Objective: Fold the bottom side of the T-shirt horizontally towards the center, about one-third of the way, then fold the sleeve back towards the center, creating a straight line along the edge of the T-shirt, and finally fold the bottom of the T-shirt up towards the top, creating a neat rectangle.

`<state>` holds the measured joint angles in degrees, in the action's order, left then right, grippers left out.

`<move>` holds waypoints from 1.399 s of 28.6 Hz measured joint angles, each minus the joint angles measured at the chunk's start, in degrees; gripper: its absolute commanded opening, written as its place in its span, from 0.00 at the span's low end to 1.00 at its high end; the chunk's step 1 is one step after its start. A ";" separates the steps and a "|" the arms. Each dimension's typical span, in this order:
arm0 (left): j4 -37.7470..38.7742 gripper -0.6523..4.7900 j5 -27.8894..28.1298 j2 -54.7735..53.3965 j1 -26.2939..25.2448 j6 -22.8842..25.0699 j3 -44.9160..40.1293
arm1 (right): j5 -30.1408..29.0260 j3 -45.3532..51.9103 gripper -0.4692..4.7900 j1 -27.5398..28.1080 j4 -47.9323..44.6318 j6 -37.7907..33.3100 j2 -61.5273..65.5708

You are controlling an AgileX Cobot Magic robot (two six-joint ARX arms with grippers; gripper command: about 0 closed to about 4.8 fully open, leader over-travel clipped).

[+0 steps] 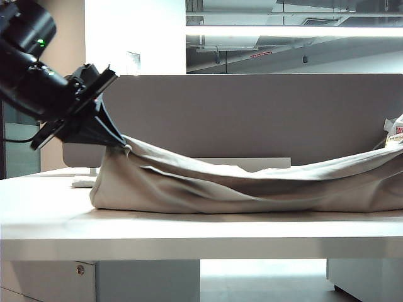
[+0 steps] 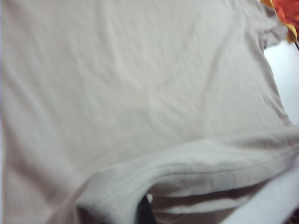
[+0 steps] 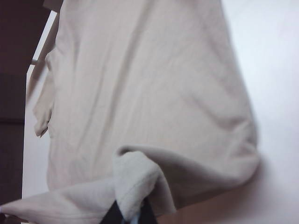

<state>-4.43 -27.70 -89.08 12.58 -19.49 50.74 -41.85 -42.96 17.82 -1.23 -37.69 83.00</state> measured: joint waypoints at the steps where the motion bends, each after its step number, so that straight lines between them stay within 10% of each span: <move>1: -0.07 0.11 0.37 -1.01 0.00 0.22 1.40 | -0.02 -0.76 0.08 0.00 -0.28 0.00 1.07; 40: -1.97 0.11 5.86 -20.63 -2.34 2.82 18.34 | 4.55 -22.80 0.08 -5.03 -4.44 0.15 23.50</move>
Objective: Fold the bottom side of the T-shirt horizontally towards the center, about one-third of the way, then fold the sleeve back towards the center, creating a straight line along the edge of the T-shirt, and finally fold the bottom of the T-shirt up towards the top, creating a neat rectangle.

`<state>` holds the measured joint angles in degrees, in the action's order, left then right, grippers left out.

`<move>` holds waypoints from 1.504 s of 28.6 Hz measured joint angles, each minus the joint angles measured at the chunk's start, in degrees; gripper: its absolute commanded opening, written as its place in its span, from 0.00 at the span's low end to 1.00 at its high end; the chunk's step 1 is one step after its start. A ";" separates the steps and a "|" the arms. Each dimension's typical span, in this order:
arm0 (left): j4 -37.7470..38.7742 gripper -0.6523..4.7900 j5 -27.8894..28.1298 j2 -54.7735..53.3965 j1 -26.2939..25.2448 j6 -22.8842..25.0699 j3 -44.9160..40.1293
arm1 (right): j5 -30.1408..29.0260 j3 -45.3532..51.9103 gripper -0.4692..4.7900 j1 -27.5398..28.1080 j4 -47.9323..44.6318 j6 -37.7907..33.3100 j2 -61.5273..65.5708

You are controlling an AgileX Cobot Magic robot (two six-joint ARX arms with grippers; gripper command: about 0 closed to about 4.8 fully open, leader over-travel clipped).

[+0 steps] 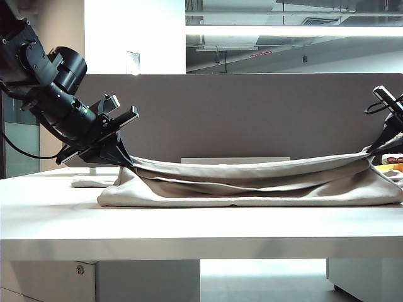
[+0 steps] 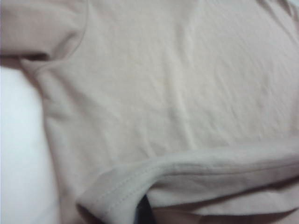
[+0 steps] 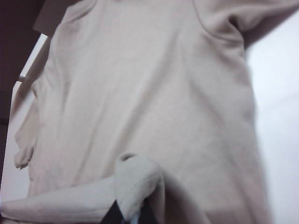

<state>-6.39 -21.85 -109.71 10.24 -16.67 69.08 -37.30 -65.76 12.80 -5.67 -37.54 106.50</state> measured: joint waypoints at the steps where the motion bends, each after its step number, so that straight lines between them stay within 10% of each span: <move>1: -0.59 0.11 0.02 -0.26 0.00 0.00 0.00 | 0.07 -0.52 0.08 0.00 -0.42 0.00 0.44; 11: -0.42 0.11 0.94 -2.99 -0.02 0.15 3.89 | 0.13 -2.67 0.09 0.00 -0.92 0.04 2.86; 14: -1.09 0.12 1.05 -2.99 0.00 0.17 4.24 | 0.24 -2.67 0.30 0.00 -0.96 0.09 3.13; 18: -1.49 0.55 1.36 -2.99 -0.09 0.15 4.22 | 2.01 -2.69 0.79 0.00 -2.10 0.44 3.15; 21: -1.51 0.95 2.95 -2.99 -0.68 0.46 4.22 | 2.60 -2.80 0.95 0.07 -2.78 0.61 3.15; 31: 8.76 0.99 2.21 -2.58 -3.30 -0.04 4.39 | -0.98 -2.93 0.76 1.16 1.40 3.50 3.02; 43: 19.34 0.97 -3.65 -2.12 -2.03 2.97 4.37 | 4.50 -2.86 0.76 2.69 21.57 18.34 0.13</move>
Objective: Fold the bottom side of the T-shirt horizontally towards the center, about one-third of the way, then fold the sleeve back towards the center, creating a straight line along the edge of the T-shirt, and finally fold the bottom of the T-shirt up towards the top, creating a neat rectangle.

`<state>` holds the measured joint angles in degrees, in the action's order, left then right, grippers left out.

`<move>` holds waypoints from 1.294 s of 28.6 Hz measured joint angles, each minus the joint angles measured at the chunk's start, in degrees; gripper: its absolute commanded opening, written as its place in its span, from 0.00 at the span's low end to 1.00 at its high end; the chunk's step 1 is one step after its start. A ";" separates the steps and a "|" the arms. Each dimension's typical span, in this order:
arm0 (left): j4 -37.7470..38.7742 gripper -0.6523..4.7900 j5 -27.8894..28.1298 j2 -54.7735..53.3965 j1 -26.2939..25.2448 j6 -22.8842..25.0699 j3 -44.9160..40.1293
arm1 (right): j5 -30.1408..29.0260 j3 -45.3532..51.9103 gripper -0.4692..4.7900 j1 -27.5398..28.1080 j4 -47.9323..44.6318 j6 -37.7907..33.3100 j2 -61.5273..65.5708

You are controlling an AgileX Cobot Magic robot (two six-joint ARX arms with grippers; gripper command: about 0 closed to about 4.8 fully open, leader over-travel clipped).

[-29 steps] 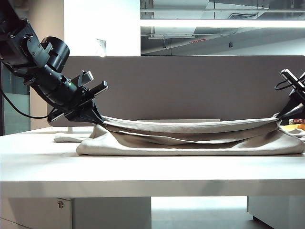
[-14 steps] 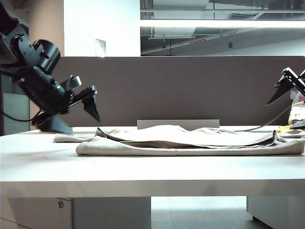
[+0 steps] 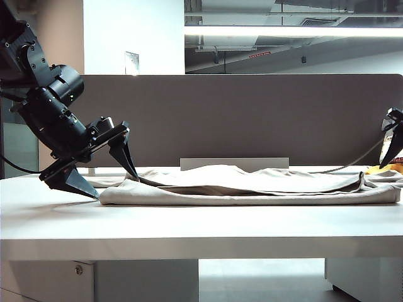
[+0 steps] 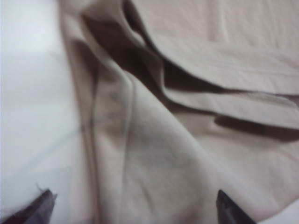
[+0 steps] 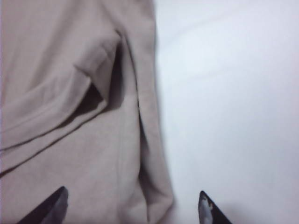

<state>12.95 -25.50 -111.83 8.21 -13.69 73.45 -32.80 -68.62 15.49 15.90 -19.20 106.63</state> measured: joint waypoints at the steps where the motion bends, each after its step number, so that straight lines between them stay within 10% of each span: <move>1: 0.24 0.97 -0.02 0.00 0.09 0.02 0.00 | 0.26 0.00 0.76 -0.02 0.66 0.37 -0.22; 37: 4.48 0.61 1.14 0.20 1.88 1.29 -0.11 | 8.59 0.00 0.49 -4.83 4.96 2.25 0.46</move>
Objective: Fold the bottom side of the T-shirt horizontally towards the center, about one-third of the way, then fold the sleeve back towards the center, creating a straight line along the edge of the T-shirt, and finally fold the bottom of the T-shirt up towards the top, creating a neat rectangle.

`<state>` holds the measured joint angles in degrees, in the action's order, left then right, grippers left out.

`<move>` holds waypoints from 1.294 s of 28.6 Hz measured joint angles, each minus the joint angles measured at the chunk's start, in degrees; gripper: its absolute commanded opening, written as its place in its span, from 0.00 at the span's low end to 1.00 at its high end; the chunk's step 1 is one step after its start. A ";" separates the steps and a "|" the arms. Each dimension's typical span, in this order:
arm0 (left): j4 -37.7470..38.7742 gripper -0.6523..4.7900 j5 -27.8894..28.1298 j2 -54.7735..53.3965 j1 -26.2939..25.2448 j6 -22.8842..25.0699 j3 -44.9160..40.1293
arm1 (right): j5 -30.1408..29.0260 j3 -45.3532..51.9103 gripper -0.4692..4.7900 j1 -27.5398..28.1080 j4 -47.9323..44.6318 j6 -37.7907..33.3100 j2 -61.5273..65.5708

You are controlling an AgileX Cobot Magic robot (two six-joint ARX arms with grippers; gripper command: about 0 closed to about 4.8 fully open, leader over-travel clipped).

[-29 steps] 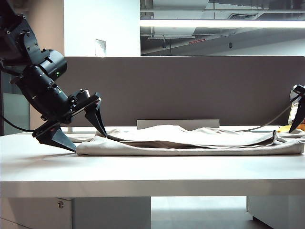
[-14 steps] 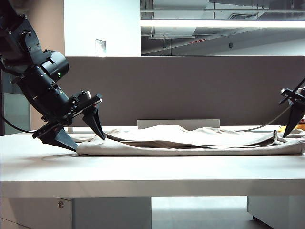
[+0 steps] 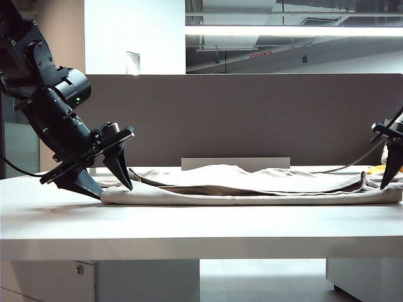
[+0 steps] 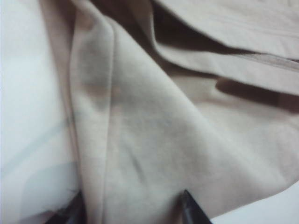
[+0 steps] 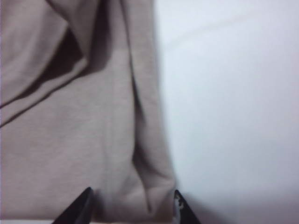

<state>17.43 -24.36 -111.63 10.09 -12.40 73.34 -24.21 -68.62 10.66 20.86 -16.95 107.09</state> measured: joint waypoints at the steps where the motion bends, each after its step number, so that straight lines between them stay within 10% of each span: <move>1: 0.00 0.60 0.00 0.00 0.00 0.00 0.00 | 0.15 0.00 0.49 -0.11 0.02 0.00 0.07; 13: 0.04 0.11 0.42 -0.04 0.04 1.07 0.00 | 0.09 0.00 0.08 -0.52 -0.33 0.02 1.49; 37: 1.90 0.11 -0.09 11.43 0.09 6.19 -15.82 | -0.24 16.15 0.09 1.38 3.08 4.68 -12.24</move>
<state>19.33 -24.45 -100.20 10.17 -6.22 57.52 -24.45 -52.47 12.03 23.94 -12.27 94.85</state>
